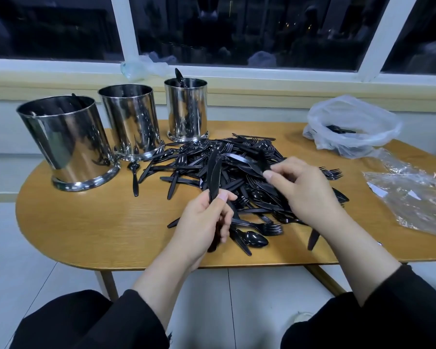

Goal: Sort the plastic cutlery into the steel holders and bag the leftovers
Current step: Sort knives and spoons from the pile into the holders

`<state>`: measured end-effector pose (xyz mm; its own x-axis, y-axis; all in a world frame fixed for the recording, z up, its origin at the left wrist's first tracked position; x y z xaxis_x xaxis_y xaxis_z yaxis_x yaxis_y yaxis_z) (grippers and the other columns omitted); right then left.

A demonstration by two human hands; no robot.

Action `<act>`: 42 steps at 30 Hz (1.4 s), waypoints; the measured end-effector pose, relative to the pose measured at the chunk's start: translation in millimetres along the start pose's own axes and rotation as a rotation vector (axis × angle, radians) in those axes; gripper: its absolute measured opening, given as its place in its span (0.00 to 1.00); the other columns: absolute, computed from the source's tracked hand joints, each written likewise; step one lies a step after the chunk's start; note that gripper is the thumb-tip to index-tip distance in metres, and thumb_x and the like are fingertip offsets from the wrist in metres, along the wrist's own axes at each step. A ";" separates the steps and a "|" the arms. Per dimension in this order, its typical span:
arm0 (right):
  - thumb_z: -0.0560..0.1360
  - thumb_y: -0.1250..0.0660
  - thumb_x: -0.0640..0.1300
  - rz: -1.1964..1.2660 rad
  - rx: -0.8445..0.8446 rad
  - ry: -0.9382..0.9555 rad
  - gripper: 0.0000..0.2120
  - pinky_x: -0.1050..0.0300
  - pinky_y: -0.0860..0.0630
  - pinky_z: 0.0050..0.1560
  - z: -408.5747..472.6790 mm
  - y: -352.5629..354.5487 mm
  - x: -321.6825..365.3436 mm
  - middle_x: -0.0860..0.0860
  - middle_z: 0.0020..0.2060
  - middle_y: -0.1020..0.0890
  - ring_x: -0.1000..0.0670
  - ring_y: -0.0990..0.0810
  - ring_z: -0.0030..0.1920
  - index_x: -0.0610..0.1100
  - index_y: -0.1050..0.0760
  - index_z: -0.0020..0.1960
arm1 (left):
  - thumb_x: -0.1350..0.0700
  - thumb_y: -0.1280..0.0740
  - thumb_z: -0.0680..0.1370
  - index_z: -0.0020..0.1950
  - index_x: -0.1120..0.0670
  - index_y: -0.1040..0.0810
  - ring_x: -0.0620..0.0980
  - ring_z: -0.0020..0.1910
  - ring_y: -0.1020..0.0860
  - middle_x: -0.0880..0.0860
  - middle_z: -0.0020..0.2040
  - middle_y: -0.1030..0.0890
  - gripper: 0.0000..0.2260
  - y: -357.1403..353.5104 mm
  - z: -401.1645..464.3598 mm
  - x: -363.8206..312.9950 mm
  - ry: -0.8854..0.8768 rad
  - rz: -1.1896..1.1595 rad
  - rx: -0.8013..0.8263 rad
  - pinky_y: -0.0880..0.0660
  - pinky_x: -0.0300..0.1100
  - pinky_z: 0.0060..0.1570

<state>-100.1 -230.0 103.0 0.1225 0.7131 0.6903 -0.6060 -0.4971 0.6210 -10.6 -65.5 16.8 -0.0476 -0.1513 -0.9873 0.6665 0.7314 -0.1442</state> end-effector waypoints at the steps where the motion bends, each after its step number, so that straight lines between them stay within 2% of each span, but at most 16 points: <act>1: 0.80 0.31 0.51 0.061 -0.019 -0.016 0.10 0.71 0.34 0.37 2.4 4.6 5.5 0.56 0.33 0.23 0.59 0.28 0.34 0.53 0.21 0.40 | 0.54 0.40 0.87 0.57 0.58 0.21 0.51 0.31 0.28 0.54 0.36 0.23 0.11 -0.3 0.1 -0.1 -0.003 -0.006 -0.003 0.28 0.47 0.34; 2: 0.80 0.32 0.51 0.129 -0.018 -0.037 0.12 0.67 0.34 0.36 3.5 6.6 10.4 0.51 0.30 0.25 0.57 0.30 0.31 0.49 0.20 0.39 | 0.55 0.41 0.87 0.57 0.59 0.21 0.52 0.34 0.25 0.54 0.38 0.21 0.11 0.0 0.4 -0.1 -0.010 -0.020 -0.004 0.26 0.49 0.38; 4: 0.80 0.32 0.52 0.229 0.027 -0.077 0.15 0.60 0.30 0.38 2.8 2.7 19.9 0.43 0.32 0.22 0.54 0.29 0.32 0.45 0.20 0.38 | 0.56 0.41 0.87 0.57 0.60 0.20 0.54 0.40 0.20 0.55 0.42 0.17 0.12 1.2 0.5 -0.1 -0.024 -0.060 -0.008 0.22 0.51 0.46; 8: 0.80 0.33 0.51 0.206 0.198 -0.118 0.17 0.55 0.30 0.38 -3.4 -28.1 27.9 0.44 0.32 0.19 0.53 0.27 0.31 0.44 0.19 0.35 | 0.56 0.42 0.87 0.60 0.60 0.20 0.58 0.54 0.15 0.60 0.52 0.14 0.13 -0.5 0.8 1.6 0.001 -0.129 0.024 0.19 0.52 0.58; 9: 0.80 0.32 0.51 0.175 0.223 -0.112 0.17 0.54 0.30 0.38 -4.2 -35.1 28.1 0.45 0.31 0.19 0.53 0.27 0.31 0.45 0.19 0.35 | 0.56 0.43 0.87 0.60 0.60 0.19 0.59 0.52 0.15 0.61 0.52 0.14 0.14 -2.6 0.3 0.8 0.010 -0.146 0.052 0.18 0.52 0.56; 11: 0.79 0.32 0.51 0.129 0.243 -0.090 0.16 0.55 0.30 0.37 -4.6 -45.0 28.2 0.48 0.31 0.18 0.54 0.27 0.30 0.46 0.19 0.35 | 0.54 0.43 0.87 0.61 0.59 0.19 0.57 0.42 0.16 0.60 0.47 0.15 0.15 -5.3 -0.7 -1.0 0.029 -0.153 0.092 0.18 0.48 0.46; 13: 0.79 0.31 0.51 0.130 0.247 -0.090 0.14 0.60 0.30 0.35 -5.4 -50.1 26.3 0.51 0.33 0.17 0.56 0.26 0.31 0.49 0.18 0.37 | 0.53 0.43 0.87 0.62 0.59 0.20 0.51 0.31 0.26 0.55 0.40 0.21 0.15 -2.8 0.5 0.2 0.034 -0.147 0.076 0.27 0.42 0.32; 15: 0.80 0.32 0.53 0.103 0.233 -0.082 0.09 0.63 0.31 0.33 -5.8 -48.9 22.7 0.54 0.36 0.16 0.58 0.26 0.30 0.54 0.17 0.42 | 0.51 0.41 0.87 0.63 0.57 0.21 0.47 0.28 0.36 0.50 0.36 0.30 0.14 4.2 4.0 4.2 0.040 -0.158 0.013 0.38 0.39 0.27; 17: 0.79 0.32 0.54 -0.051 0.253 -0.062 0.06 0.65 0.31 0.33 -5.5 -46.5 14.1 0.56 0.37 0.17 0.60 0.25 0.31 0.57 0.18 0.46 | 0.50 0.40 0.86 0.63 0.58 0.22 0.46 0.28 0.41 0.49 0.35 0.35 0.14 12.4 6.3 7.1 0.059 -0.176 -0.056 0.43 0.38 0.26; 20: 0.78 0.30 0.55 -0.279 0.391 -0.052 0.03 0.62 0.28 0.38 -11.6 -53.8 -1.2 0.58 0.40 0.19 0.59 0.21 0.39 0.57 0.18 0.48 | 0.50 0.39 0.86 0.59 0.59 0.24 0.45 0.27 0.41 0.48 0.33 0.34 0.13 19.0 7.6 9.2 0.074 -0.225 -0.101 0.44 0.37 0.24; 24: 0.76 0.28 0.56 -0.405 0.530 -0.008 0.08 0.55 0.24 0.52 -19.8 -66.8 -8.1 0.57 0.46 0.22 0.57 0.22 0.47 0.55 0.17 0.52 | 0.50 0.41 0.87 0.55 0.56 0.28 0.47 0.26 0.33 0.52 0.36 0.27 0.10 18.0 8.6 10.9 0.092 -0.260 -0.087 0.38 0.37 0.23; 27: 0.76 0.28 0.57 -0.465 0.575 0.013 0.11 0.55 0.25 0.54 -22.4 -74.7 -11.3 0.57 0.50 0.23 0.55 0.24 0.50 0.55 0.18 0.55 | 0.49 0.41 0.87 0.55 0.55 0.28 0.51 0.28 0.27 0.55 0.38 0.22 0.10 17.5 7.6 9.2 0.090 -0.212 -0.082 0.32 0.41 0.27; 30: 0.76 0.28 0.56 -0.476 0.566 0.024 0.09 0.53 0.25 0.55 -21.4 -77.5 -14.0 0.58 0.50 0.24 0.55 0.24 0.50 0.54 0.18 0.54 | 0.49 0.41 0.87 0.54 0.55 0.28 0.53 0.28 0.27 0.55 0.36 0.23 0.10 18.4 6.7 8.3 0.079 -0.184 -0.088 0.30 0.43 0.30; 36: 0.76 0.27 0.55 -0.442 0.461 0.015 0.05 0.55 0.27 0.53 -11.1 -62.1 -12.8 0.59 0.49 0.24 0.56 0.25 0.51 0.56 0.20 0.49 | 0.51 0.42 0.87 0.58 0.56 0.28 0.48 0.27 0.38 0.51 0.33 0.34 0.09 18.7 5.5 5.2 0.074 -0.272 -0.099 0.38 0.40 0.25; 39: 0.77 0.29 0.54 -0.369 0.385 -0.036 0.04 0.60 0.28 0.42 -5.5 -46.2 -12.5 0.59 0.45 0.20 0.59 0.22 0.44 0.55 0.21 0.49 | 0.49 0.40 0.86 0.54 0.56 0.29 0.47 0.27 0.43 0.50 0.33 0.38 0.10 20.1 4.7 4.7 0.073 -0.216 -0.093 0.44 0.40 0.25; 42: 0.78 0.30 0.54 -0.323 0.320 -0.030 0.03 0.69 0.36 0.34 -1.9 -32.4 -9.6 0.62 0.46 0.19 0.68 0.24 0.35 0.57 0.22 0.50 | 0.47 0.39 0.86 0.48 0.55 0.32 0.47 0.27 0.43 0.49 0.32 0.39 0.13 20.0 4.4 6.8 0.091 -0.219 -0.076 0.45 0.39 0.24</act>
<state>-83.2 -219.8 75.6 0.2910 0.8443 0.4500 -0.2600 -0.3829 0.8864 5.7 -54.9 7.5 -0.2537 -0.2540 -0.9333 0.5749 0.7364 -0.3567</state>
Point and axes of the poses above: each hand's wrist, its own z-axis towards the middle knuckle, its own y-axis out of the back of the hand, x = y × z, the point moved 10 cm from there along z, towards the middle knuckle
